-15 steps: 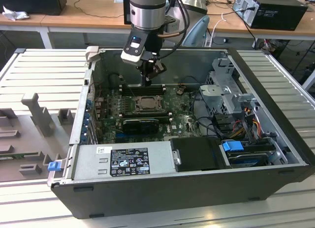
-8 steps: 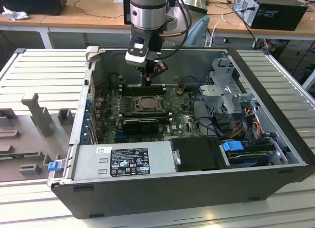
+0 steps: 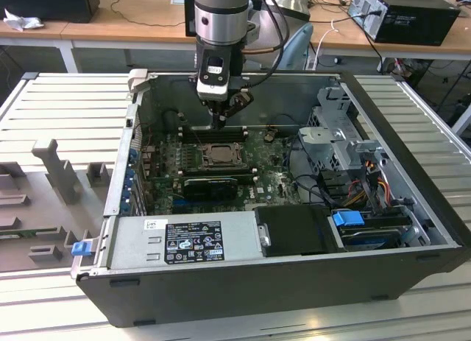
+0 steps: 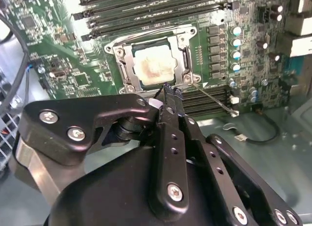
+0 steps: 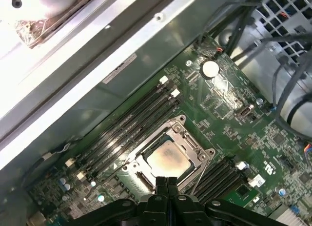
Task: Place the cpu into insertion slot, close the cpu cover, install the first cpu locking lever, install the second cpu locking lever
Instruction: 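Install the first cpu locking lever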
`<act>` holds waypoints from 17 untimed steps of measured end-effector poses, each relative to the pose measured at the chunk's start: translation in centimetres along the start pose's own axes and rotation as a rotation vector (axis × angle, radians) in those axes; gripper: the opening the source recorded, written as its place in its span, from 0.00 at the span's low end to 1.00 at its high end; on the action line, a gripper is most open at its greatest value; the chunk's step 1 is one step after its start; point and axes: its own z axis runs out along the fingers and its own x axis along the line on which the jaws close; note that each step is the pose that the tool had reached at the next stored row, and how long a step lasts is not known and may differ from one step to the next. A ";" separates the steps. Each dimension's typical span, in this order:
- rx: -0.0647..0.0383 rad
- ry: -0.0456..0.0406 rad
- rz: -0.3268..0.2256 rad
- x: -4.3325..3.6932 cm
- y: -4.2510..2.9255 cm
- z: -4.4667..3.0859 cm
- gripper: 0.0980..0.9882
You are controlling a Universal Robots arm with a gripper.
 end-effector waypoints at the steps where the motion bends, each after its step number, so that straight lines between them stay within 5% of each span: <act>1: 0.000 0.0003 -0.012 0.00 0.00 0.00 0.01; 8: 0.001 0.0065 -0.219 0.00 0.00 0.00 0.01; 17: 0.001 0.0106 -0.355 0.00 0.00 0.00 0.01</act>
